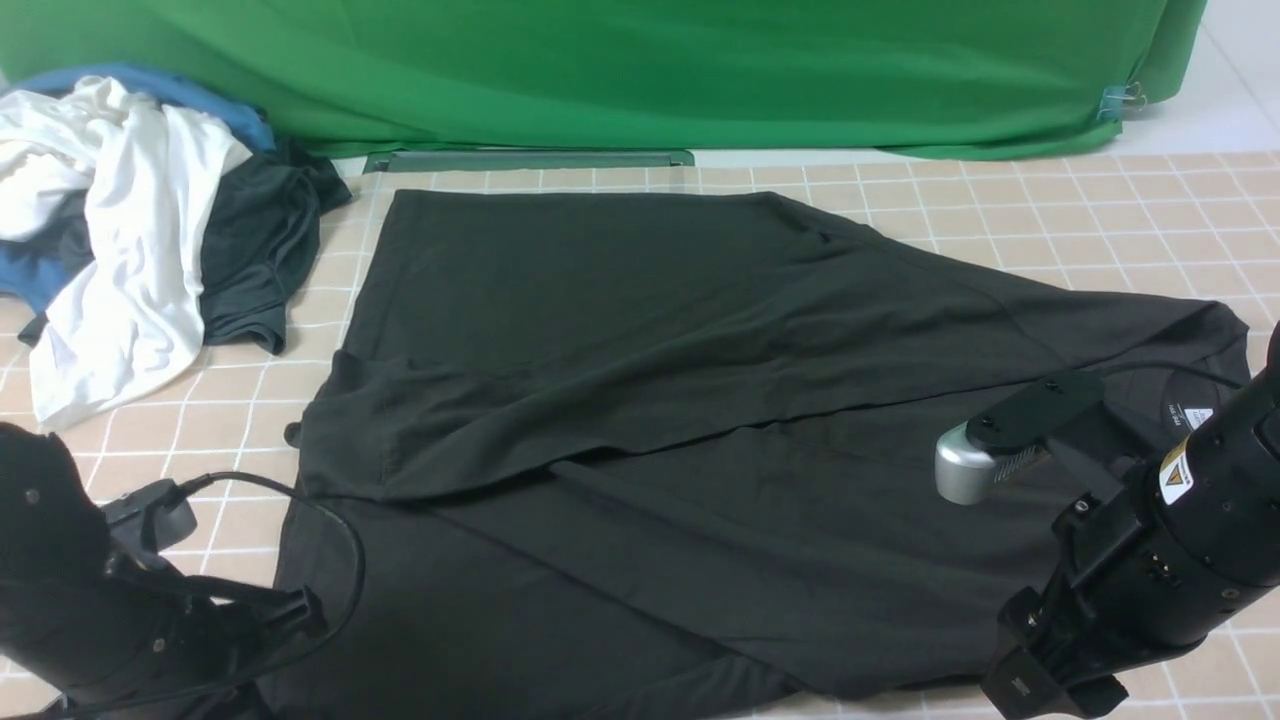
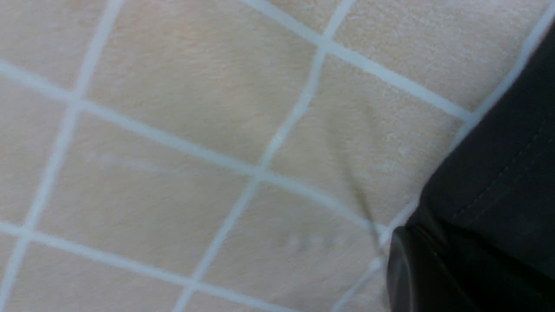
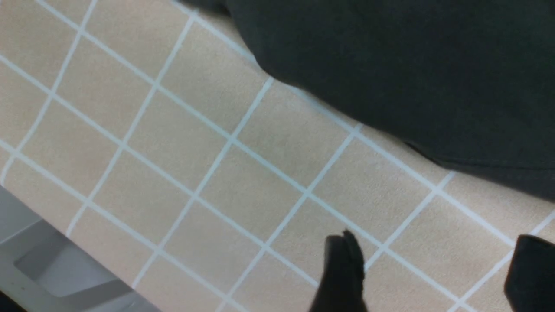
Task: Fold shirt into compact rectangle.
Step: 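Grasp the near edge of the shirt at its hem and shoulder corners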
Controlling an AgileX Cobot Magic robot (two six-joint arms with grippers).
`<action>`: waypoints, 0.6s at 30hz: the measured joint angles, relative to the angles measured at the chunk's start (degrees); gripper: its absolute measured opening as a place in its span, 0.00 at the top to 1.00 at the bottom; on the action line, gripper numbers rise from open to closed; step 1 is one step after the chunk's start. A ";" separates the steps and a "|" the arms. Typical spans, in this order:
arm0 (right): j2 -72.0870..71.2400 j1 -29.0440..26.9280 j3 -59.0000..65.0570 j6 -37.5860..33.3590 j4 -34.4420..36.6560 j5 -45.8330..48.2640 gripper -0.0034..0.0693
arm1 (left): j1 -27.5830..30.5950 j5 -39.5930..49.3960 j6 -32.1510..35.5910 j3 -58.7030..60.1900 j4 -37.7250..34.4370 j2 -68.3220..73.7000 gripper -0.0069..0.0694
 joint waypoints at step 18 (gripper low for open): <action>1.59 3.27 0.00 1.77 -1.15 -1.66 0.26 | 0.00 1.82 2.15 -3.37 -0.77 -0.13 0.89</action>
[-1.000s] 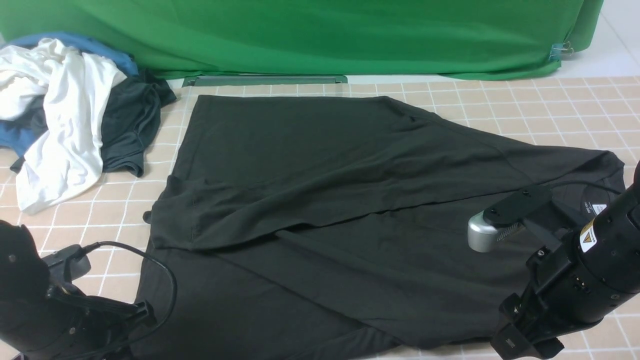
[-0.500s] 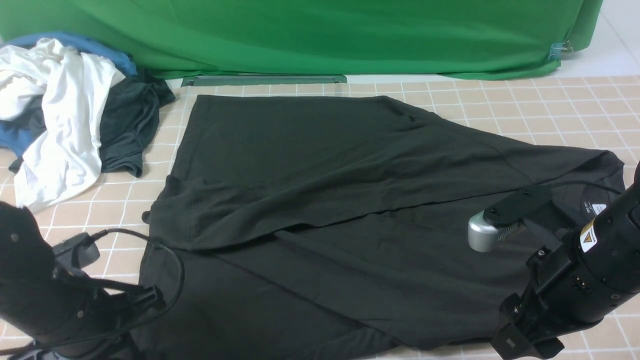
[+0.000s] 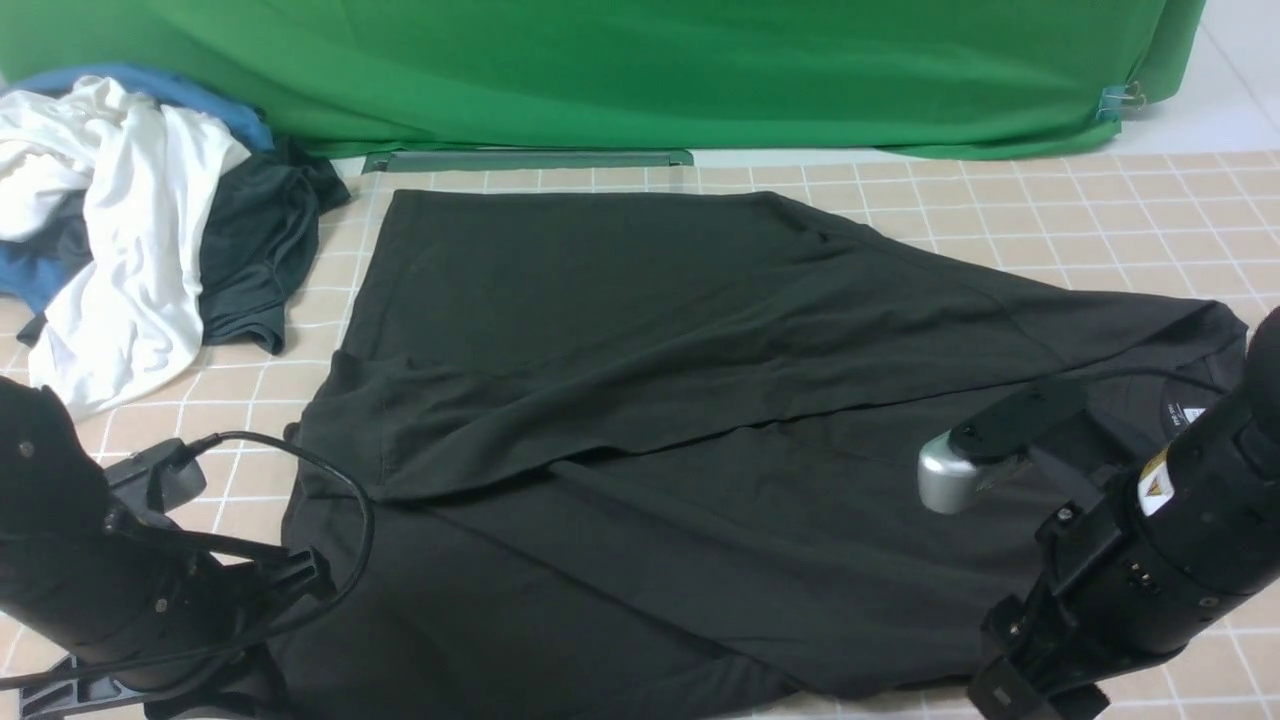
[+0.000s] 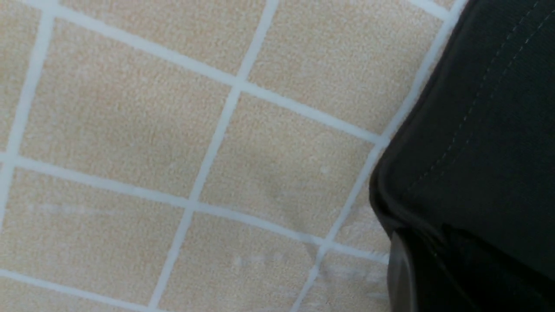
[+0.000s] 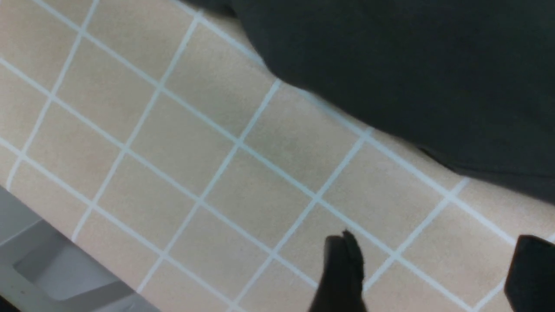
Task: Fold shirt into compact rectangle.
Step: 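Grasp the near edge of the shirt at its hem and shoulder corners, then fold the black garment in half by bringing its near edge over to the far edge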
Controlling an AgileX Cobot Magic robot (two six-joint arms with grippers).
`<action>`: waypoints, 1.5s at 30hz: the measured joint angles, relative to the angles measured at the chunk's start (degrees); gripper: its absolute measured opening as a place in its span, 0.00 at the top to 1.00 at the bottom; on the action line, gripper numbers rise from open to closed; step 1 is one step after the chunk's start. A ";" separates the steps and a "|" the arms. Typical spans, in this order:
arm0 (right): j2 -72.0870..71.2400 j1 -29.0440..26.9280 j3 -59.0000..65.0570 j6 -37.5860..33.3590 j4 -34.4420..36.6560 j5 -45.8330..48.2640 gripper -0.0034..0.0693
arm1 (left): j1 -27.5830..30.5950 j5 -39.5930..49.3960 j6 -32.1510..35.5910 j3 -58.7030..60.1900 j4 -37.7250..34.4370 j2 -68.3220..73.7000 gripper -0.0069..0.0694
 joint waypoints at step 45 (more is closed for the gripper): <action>-5.88 9.65 13.12 14.99 -15.80 4.93 0.87 | -0.29 17.92 3.20 -5.96 0.93 -10.18 0.89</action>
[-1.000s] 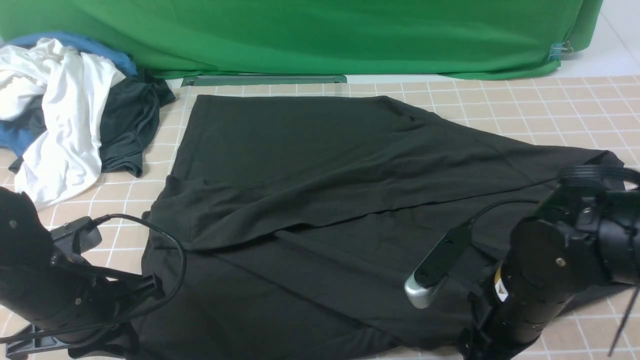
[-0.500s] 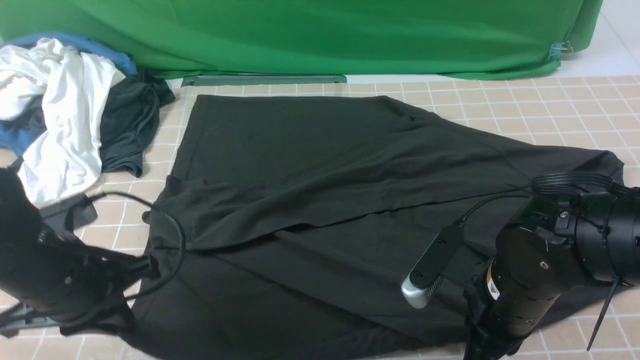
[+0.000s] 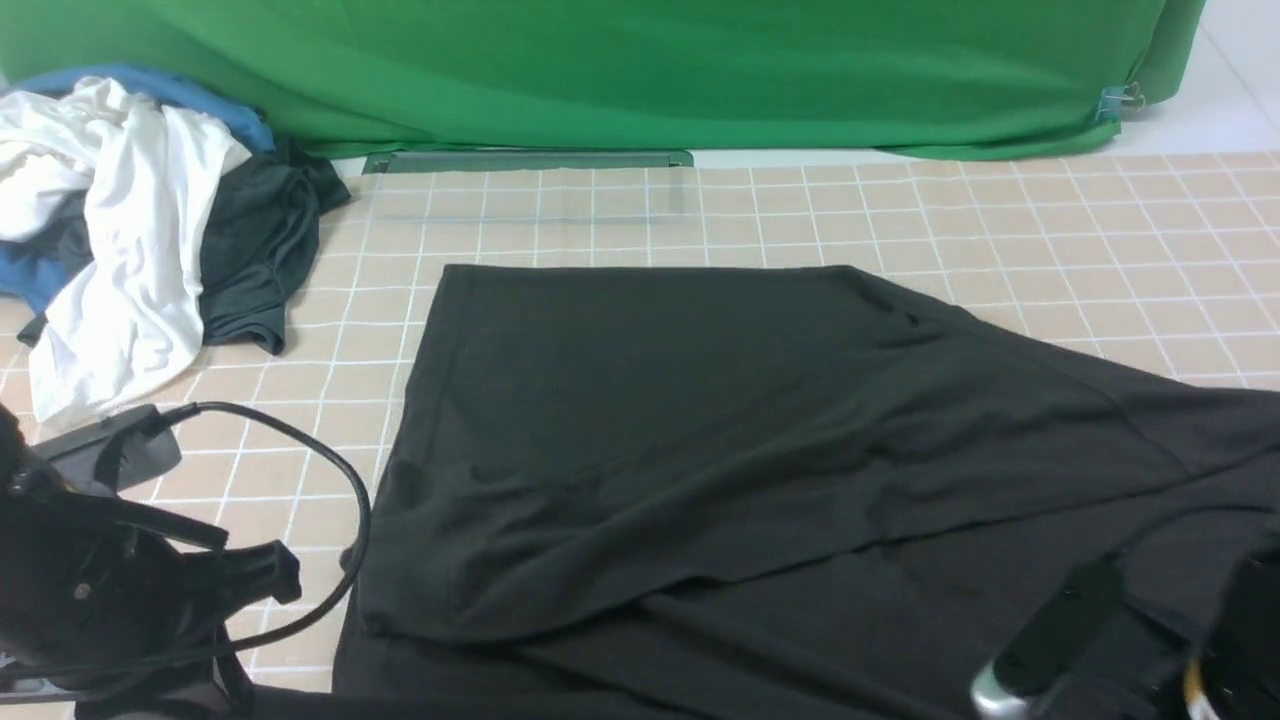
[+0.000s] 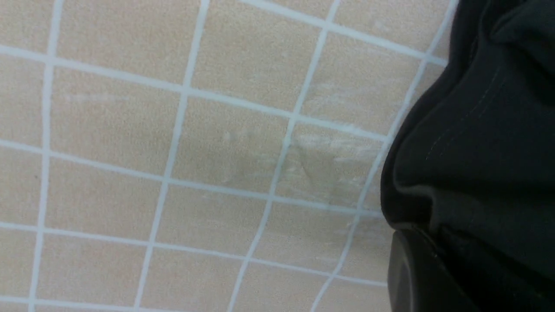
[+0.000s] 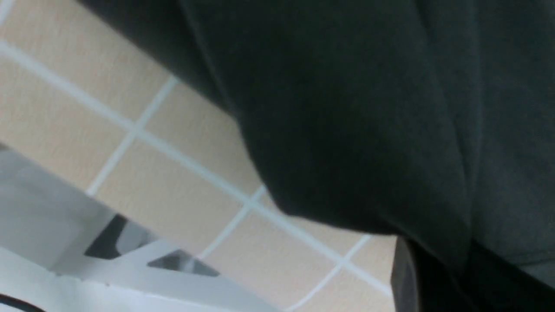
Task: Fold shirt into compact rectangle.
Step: 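Fold the black garment in half by bringing its near edge over to the far edge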
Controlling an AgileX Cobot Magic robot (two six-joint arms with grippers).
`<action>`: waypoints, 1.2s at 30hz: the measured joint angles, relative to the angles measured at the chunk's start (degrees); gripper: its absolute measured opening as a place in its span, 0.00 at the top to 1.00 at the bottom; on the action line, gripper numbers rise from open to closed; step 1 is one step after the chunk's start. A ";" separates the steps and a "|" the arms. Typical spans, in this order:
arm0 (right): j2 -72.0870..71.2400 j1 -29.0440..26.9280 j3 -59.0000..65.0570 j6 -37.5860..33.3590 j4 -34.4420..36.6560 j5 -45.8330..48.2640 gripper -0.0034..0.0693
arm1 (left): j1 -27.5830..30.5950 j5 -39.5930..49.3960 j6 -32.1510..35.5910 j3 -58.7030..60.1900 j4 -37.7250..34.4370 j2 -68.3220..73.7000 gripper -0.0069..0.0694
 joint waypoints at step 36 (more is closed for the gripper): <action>24.67 -23.05 -29.18 -1.05 -12.18 -31.47 0.83 | -0.23 -26.71 1.71 -39.68 -4.83 40.02 0.89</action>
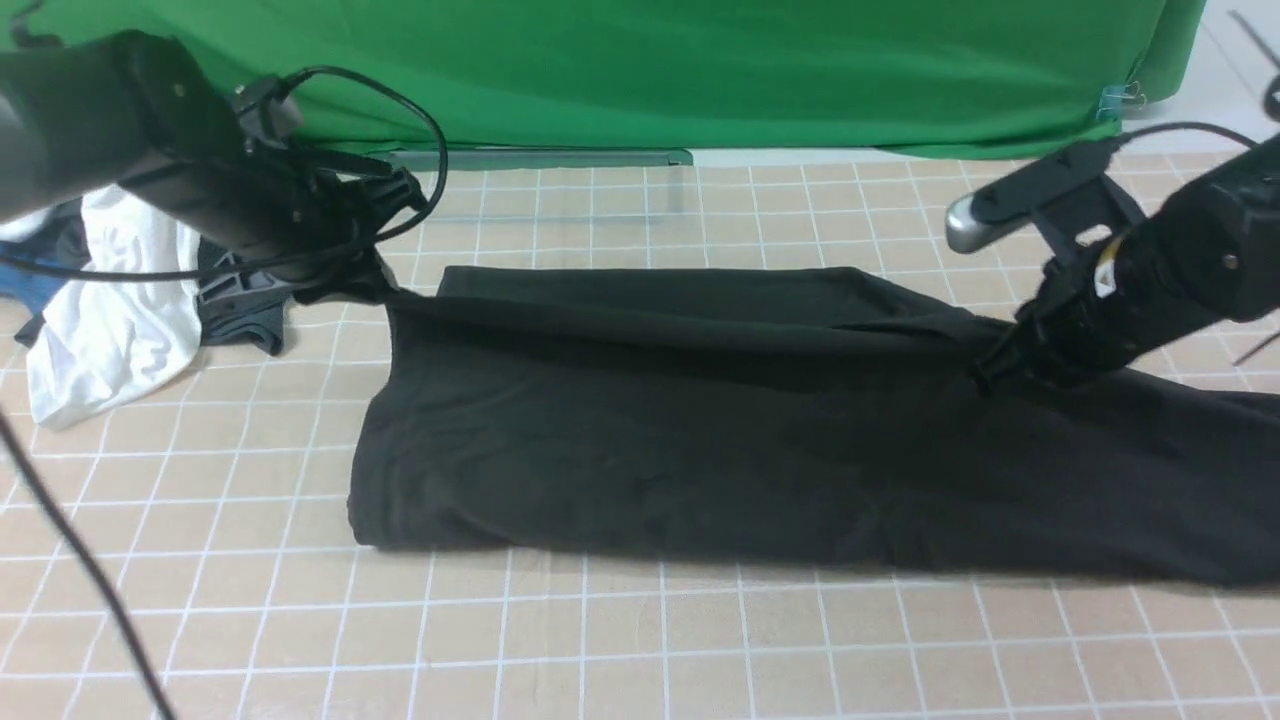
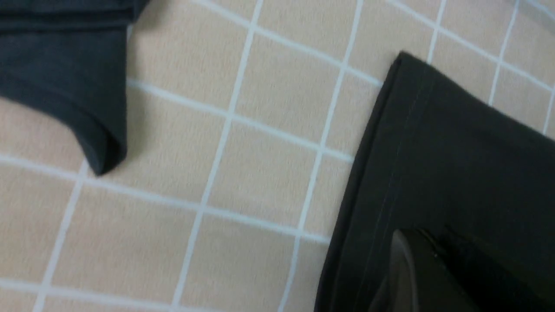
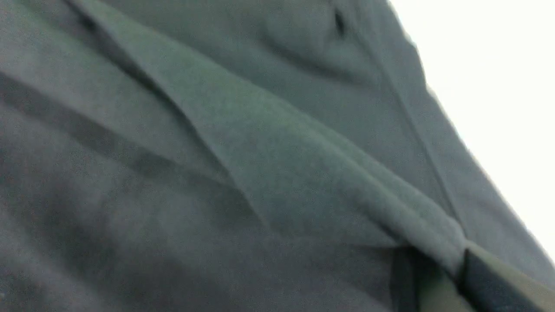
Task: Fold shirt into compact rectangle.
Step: 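Fold the black garment in half by bringing its near edge over to the far edge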
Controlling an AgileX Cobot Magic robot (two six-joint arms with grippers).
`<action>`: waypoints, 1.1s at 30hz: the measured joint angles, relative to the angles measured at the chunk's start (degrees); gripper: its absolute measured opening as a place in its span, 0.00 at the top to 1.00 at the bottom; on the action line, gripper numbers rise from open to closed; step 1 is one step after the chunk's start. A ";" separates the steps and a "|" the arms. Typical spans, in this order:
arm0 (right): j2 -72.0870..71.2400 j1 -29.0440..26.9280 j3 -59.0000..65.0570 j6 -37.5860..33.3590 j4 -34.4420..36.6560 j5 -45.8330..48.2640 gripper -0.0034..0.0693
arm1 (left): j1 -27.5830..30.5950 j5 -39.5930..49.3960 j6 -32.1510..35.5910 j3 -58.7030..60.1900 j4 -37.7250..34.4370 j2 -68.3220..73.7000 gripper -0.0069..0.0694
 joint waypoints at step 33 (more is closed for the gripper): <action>17.52 -0.36 -25.63 0.89 14.04 10.37 0.47 | 0.00 -6.37 0.00 -5.06 0.00 6.31 0.89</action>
